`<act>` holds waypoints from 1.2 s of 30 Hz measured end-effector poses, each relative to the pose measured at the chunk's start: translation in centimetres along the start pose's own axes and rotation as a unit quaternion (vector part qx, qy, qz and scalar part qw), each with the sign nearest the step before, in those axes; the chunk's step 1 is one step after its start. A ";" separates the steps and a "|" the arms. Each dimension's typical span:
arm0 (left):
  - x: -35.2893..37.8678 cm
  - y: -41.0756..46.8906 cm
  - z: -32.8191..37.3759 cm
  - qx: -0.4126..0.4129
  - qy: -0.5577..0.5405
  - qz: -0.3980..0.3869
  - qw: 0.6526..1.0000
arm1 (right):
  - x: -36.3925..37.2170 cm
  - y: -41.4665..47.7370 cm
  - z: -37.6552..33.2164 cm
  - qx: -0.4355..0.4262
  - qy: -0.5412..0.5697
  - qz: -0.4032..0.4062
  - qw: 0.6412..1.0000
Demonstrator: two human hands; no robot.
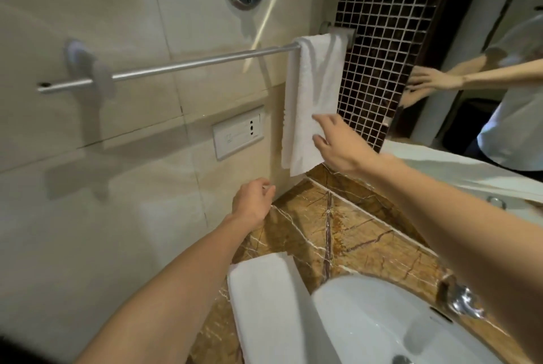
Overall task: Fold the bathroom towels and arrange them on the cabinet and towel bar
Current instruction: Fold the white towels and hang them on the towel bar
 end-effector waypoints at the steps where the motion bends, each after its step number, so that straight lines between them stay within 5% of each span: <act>1: -0.8 -1.1 0.0 0.006 0.000 0.001 1.000 | 0.3 -1.7 -0.4 0.004 -0.006 -0.022 1.000; 18: -6.7 -19.7 -1.0 0.035 -0.009 -0.116 0.993 | -1.9 -24.2 -1.7 0.043 -0.042 -0.170 0.984; 36: -2.8 -42.4 -5.1 -0.281 0.005 -0.095 0.955 | 8.0 -42.2 3.9 0.120 0.043 -0.387 0.913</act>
Point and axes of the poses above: each hand's wrist, its own y-axis towards the middle knuckle, its own x-axis out of the palm, z = x × y, the point moved 6 cm from there along y, towards the middle knuckle, and after that the axes turned 13 degrees about z, right-handed, at the moved point
